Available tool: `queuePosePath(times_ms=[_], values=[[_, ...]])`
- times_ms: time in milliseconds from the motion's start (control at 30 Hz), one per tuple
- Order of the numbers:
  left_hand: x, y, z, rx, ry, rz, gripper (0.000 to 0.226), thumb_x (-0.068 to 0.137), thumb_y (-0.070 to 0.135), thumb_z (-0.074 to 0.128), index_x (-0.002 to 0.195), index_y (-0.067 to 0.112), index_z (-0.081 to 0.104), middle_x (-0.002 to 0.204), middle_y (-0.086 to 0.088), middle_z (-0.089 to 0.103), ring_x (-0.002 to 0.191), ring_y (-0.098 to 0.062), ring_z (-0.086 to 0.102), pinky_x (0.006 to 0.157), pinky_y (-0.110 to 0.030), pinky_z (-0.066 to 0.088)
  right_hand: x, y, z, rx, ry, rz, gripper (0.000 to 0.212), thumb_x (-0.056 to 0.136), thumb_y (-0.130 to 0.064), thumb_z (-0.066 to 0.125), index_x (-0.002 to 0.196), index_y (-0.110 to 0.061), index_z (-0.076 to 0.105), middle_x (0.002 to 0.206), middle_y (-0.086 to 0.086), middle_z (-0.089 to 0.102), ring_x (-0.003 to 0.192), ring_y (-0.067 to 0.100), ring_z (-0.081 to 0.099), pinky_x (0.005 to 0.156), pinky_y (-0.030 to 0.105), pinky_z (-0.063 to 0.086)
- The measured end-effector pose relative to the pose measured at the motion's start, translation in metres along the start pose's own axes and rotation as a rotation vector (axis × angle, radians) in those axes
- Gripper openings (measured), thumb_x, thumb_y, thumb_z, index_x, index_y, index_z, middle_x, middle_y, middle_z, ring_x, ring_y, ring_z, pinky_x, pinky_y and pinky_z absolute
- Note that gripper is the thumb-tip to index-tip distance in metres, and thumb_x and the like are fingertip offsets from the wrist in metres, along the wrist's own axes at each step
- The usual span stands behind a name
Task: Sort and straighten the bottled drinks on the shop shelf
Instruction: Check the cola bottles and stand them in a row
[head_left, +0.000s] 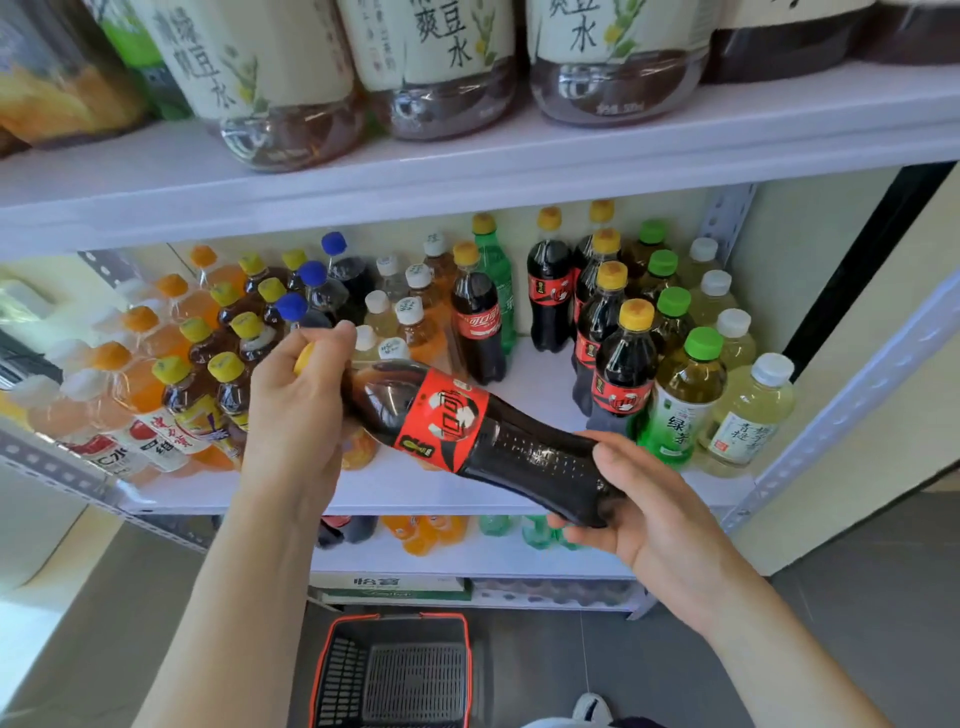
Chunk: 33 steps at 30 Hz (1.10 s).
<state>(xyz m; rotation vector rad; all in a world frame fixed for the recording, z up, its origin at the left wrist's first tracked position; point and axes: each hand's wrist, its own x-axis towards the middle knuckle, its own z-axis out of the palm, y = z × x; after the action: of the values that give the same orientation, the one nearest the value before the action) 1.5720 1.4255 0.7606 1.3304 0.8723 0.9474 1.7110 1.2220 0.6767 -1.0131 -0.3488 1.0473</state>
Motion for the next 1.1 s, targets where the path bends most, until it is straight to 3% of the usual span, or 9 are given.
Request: queuePosePath(times_ms=[167,267,500,633,733,833,967,1100], values=[[-0.003,0.000,-0.011,0.073,-0.054,-0.016,0.032,0.091,0.040,0.061,0.066,0.023,0.051,0.053,0.004,0.036,0.038,-0.009,0.027,0.037,-0.015,0.022,-0.013,-0.010,0.008,-0.056,0.043,-0.092,0.035,0.081,-0.037,0.063,0.106,-0.013,0.071,0.101,0.019,0.071,0.080,0.029,0.067,0.062,0.032,0.058],[-0.004,-0.002,-0.013,0.153,-0.078,-0.005,0.035,0.091,0.047,0.059,0.076,0.016,0.051,0.052,0.006,0.030,0.042,-0.012,0.022,0.040,-0.020,0.018,-0.018,-0.015,0.009,-0.085,0.064,-0.129,0.042,0.080,-0.040,0.065,0.109,-0.010,0.069,0.106,0.022,0.069,0.083,0.028,0.065,0.063,0.033,0.058],[-0.009,-0.012,-0.004,0.207,-0.114,-0.134,0.043,0.098,0.050,0.048,0.067,0.021,0.057,0.044,0.010,0.026,0.037,-0.008,0.020,0.036,-0.017,0.017,-0.013,-0.039,-0.012,-0.132,0.059,-0.144,0.040,0.080,-0.020,0.063,0.120,-0.018,0.065,0.112,0.012,0.068,0.100,0.025,0.068,0.073,0.035,0.058],[-0.017,-0.023,0.005,0.142,-0.178,-0.072,0.033,0.100,0.036,0.053,0.075,0.015,0.058,0.051,0.007,0.027,0.043,-0.010,0.018,0.037,-0.017,0.017,-0.003,-0.053,-0.025,-0.073,0.045,-0.131,0.045,0.078,-0.019,0.065,0.122,-0.019,0.065,0.116,0.010,0.068,0.110,0.026,0.066,0.082,0.042,0.058],[-0.023,-0.028,0.007,0.096,-0.196,-0.003,0.029,0.094,0.036,0.054,0.084,0.009,0.059,0.059,0.003,0.028,0.052,-0.013,0.022,0.041,-0.018,0.020,0.002,-0.060,-0.028,-0.022,0.040,-0.131,0.044,0.078,-0.020,0.066,0.122,-0.019,0.067,0.124,0.012,0.065,0.117,0.027,0.062,0.088,0.043,0.056],[-0.028,-0.029,0.007,0.065,-0.191,0.067,0.025,0.095,0.034,0.049,0.085,0.015,0.061,0.059,0.006,0.034,0.050,-0.009,0.029,0.042,-0.014,0.027,0.004,-0.063,-0.029,-0.022,0.050,-0.122,0.042,0.084,-0.021,0.061,0.125,-0.025,0.064,0.127,0.010,0.065,0.119,0.023,0.062,0.091,0.042,0.055],[-0.027,-0.023,0.007,-0.034,-0.220,0.084,0.018,0.095,0.033,0.051,0.084,0.021,0.059,0.069,0.000,0.044,0.061,-0.015,0.038,0.051,-0.024,0.032,0.003,-0.067,-0.023,-0.142,0.030,0.103,0.040,0.084,-0.047,0.060,0.120,-0.031,0.066,0.120,0.015,0.068,0.106,0.029,0.069,0.072,0.037,0.059],[-0.018,-0.021,0.004,-0.028,-0.255,0.084,0.015,0.092,0.033,0.052,0.083,0.023,0.059,0.070,0.003,0.048,0.064,-0.018,0.040,0.056,-0.034,0.029,-0.005,-0.066,-0.018,-0.257,-0.124,0.287,0.064,0.074,-0.066,0.066,0.115,-0.016,0.070,0.107,0.023,0.070,0.081,0.036,0.071,0.056,0.034,0.055]])
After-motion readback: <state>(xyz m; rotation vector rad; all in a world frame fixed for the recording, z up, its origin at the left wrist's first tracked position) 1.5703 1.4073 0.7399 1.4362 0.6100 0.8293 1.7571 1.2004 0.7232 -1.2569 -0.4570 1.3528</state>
